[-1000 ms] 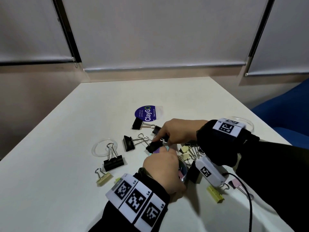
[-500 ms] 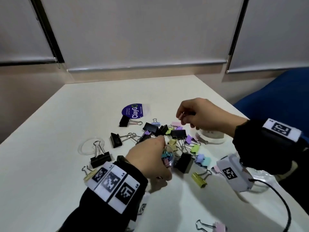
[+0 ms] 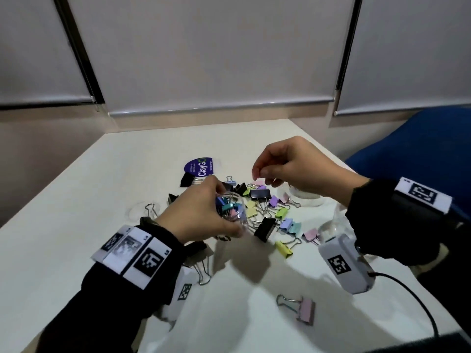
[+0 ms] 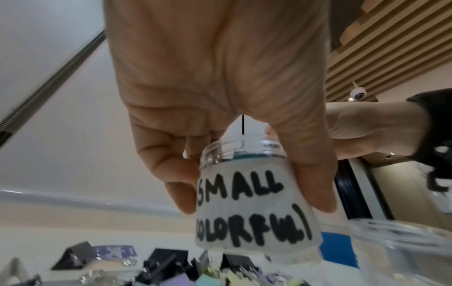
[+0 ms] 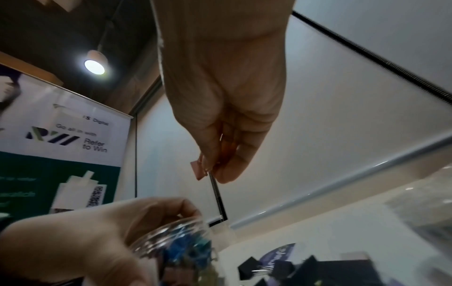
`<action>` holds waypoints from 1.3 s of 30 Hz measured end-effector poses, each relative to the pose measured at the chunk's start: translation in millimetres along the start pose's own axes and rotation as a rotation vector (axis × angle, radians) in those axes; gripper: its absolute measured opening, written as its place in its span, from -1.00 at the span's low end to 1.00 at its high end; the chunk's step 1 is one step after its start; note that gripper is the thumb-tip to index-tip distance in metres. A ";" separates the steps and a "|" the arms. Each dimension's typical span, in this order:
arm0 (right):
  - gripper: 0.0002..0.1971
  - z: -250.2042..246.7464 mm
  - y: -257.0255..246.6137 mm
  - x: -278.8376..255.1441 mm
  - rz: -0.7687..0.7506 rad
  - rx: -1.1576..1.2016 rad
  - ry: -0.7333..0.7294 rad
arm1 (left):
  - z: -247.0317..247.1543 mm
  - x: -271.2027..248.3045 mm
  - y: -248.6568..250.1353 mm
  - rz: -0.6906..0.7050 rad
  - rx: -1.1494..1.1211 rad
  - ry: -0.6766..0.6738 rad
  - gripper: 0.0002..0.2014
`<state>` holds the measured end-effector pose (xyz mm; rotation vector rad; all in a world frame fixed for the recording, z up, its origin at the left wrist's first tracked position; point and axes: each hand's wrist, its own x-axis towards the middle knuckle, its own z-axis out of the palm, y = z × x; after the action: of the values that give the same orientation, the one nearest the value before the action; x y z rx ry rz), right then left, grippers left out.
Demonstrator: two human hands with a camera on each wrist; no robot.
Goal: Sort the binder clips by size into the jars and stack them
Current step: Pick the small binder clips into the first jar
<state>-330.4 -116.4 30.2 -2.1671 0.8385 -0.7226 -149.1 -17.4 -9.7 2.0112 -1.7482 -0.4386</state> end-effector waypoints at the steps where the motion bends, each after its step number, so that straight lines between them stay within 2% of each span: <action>1: -0.86 6.1 -7.9 -0.4 -0.027 -0.005 -0.023 | -5.4 -2.3 -0.5 -0.005 -0.014 0.007 -0.25; 4: -0.90 27.5 -27.9 4.3 -0.125 -0.095 -0.027 | -24.4 -9.5 -4.0 -0.011 -0.062 0.071 -0.29; 8: -0.86 59.5 -45.5 14.6 -0.196 -0.090 -0.020 | -43.7 -24.3 -13.6 -0.027 -0.111 0.164 -0.36; 12: -0.66 74.7 -46.7 17.6 -0.187 0.000 -0.085 | -52.6 -35.5 -27.0 -0.070 -0.133 0.190 -0.35; 14: -0.60 76.2 -38.1 15.3 -0.125 0.007 -0.114 | -56.6 -37.6 -39.0 -0.109 -0.146 0.214 -0.33; 16: -0.62 78.9 -24.5 13.4 -0.046 -0.115 -0.207 | -61.2 -37.9 -53.6 -0.150 -0.137 0.241 -0.30; 20: -0.61 81.4 -2.2 9.7 0.032 -0.678 -0.498 | -68.1 -34.8 -86.3 -0.235 -0.077 0.301 -0.17; 22: -0.65 80.3 3.8 9.9 0.049 -0.768 -0.568 | -71.7 -31.4 -102.0 -0.281 -0.031 0.329 -0.10; 25: -0.71 81.2 5.5 10.0 0.063 -0.746 -0.635 | -77.5 -22.8 -125.1 -0.351 0.027 0.364 -0.12; 30: -0.50 96.1 -0.2 15.6 0.044 -0.775 -0.722 | -79.2 -5.0 -155.4 -0.434 0.107 0.328 -0.19; 33: -0.72 103.1 1.6 24.3 0.001 -0.840 -0.737 | -75.0 8.7 -164.3 -0.469 0.169 0.295 -0.22; 35: -0.75 101.1 1.8 27.4 0.031 -0.843 -0.775 | -72.2 18.2 -168.1 -0.493 0.236 0.275 -0.26; 39: -0.44 94.1 -0.4 26.8 0.132 -0.809 -0.843 | -65.0 32.7 -172.8 -0.533 0.266 0.259 -0.31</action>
<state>-248.3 -98.3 -19.9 -2.6895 0.8472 0.7191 35.4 -23.7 -42.2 2.5921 -1.1522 -0.0934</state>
